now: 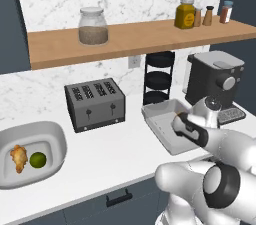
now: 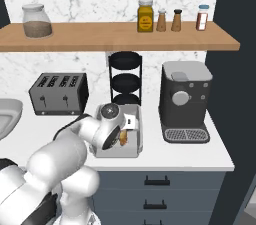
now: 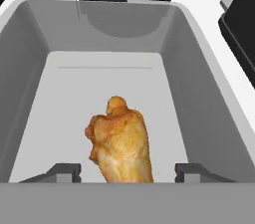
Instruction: Place one lime and one chicken drumstick in each tupperware on the nearby counter, to pack two identical lunches.
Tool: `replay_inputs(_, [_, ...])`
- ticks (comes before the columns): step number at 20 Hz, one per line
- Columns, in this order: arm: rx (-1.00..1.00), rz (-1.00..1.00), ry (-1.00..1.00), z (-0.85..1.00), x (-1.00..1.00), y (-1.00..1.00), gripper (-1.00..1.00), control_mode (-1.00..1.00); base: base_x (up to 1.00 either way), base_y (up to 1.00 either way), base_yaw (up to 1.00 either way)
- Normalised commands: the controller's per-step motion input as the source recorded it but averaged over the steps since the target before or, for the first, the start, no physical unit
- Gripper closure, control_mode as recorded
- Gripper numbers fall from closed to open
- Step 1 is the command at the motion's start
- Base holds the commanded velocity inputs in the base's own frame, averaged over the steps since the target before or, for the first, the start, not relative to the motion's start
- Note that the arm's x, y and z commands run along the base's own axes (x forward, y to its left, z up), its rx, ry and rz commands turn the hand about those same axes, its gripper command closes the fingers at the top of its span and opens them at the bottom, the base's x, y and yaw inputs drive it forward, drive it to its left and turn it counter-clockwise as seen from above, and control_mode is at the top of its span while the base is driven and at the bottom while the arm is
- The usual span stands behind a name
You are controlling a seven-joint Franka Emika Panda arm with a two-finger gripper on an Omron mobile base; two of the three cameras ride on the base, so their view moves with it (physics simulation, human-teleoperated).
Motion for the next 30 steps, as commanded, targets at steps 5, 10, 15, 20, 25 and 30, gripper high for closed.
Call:
replay_inputs(5, [0.0, 0.0, -0.03, 0.4, -0.17, 0.0, -1.0, -1.0, 0.0, 0.0, 0.0])
replay_inputs(10, [-0.01, 0.0, -0.05, 1.0, -1.0, 0.06, -1.0, -1.0, 0.0, 0.0, 0.0])
replay_inputs(15, [-0.05, 0.0, 0.02, 1.0, -0.69, 0.52, -1.0, -1.0, 0.0, 0.0, 0.0])
replay_inputs(20, [-0.03, 0.0, 0.0, 0.97, -0.34, 0.38, -1.0, -1.0, 0.0, 0.0, 0.0])
replay_inputs(25, [-0.01, 0.0, -0.01, 0.78, -0.38, 0.26, -1.0, -1.0, 0.0, 0.0, 0.0])
replay_inputs(30, [-0.01, 0.0, -0.04, 0.16, -0.5, 0.06, -1.0, 1.0, -0.4, 0.0, 0.0])
